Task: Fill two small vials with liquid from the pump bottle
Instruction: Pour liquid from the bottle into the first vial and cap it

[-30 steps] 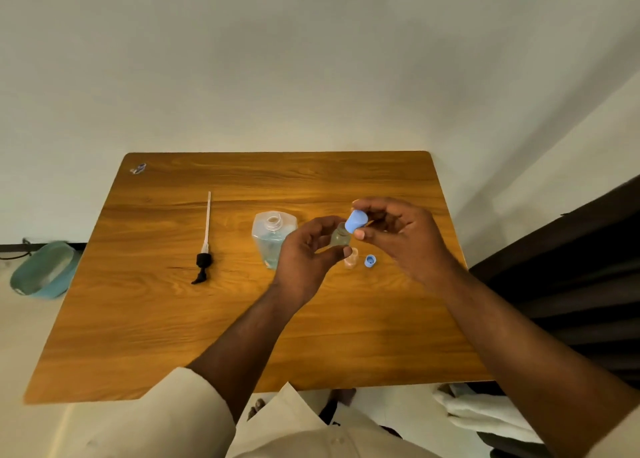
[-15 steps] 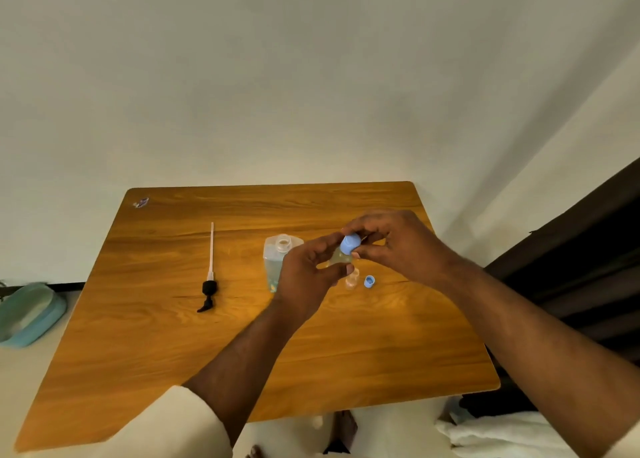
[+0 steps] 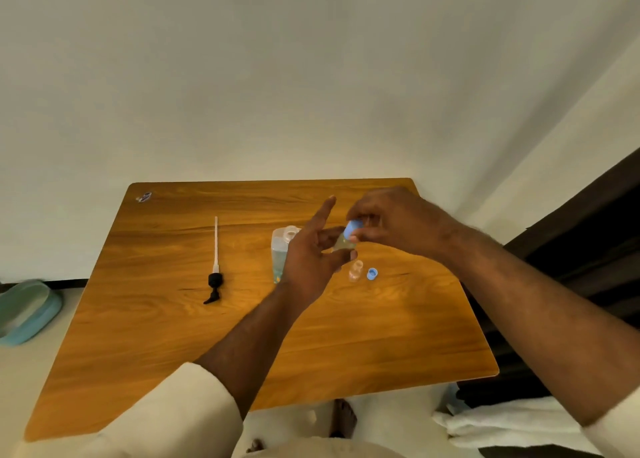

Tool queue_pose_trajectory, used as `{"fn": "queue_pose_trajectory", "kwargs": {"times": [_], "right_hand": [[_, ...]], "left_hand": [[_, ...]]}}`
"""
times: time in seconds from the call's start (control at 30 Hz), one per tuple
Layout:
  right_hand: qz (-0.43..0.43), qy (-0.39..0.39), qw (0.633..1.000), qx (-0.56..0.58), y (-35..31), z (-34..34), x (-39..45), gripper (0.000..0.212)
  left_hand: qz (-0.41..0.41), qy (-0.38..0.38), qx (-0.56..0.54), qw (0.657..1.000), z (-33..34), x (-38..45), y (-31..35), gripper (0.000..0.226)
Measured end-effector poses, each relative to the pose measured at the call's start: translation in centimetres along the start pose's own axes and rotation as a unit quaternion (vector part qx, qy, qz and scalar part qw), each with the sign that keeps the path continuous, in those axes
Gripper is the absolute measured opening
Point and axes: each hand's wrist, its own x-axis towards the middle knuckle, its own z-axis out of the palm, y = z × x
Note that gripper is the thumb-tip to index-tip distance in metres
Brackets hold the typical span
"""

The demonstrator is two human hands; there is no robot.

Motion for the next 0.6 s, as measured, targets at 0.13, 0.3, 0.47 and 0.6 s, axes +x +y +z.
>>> {"fn": "queue_pose_trajectory", "kwargs": {"times": [0.13,0.3,0.47,0.6], "right_hand": [[0.081,0.098,0.979,-0.159,-0.5,-0.9,0.5,0.066],[0.005,-0.057,0.998,0.041,-0.3,-2.6,0.5,0.029],[0.037,0.033,0.987,-0.153,-0.8,-0.9,0.9,0.051],[0.017,0.019,0.998,-0.063,-0.1,-1.8,0.7,0.033]], "left_hand": [[0.009,0.007,0.012,1.000,-0.3,-0.1,0.2,0.095],[0.018,-0.002,0.020,1.000,-0.6,0.1,0.6,0.097],[0.025,-0.009,0.017,0.999,-0.3,0.0,0.6,0.098],[0.023,-0.007,0.003,1.000,-0.4,0.3,0.2,0.098]]}}
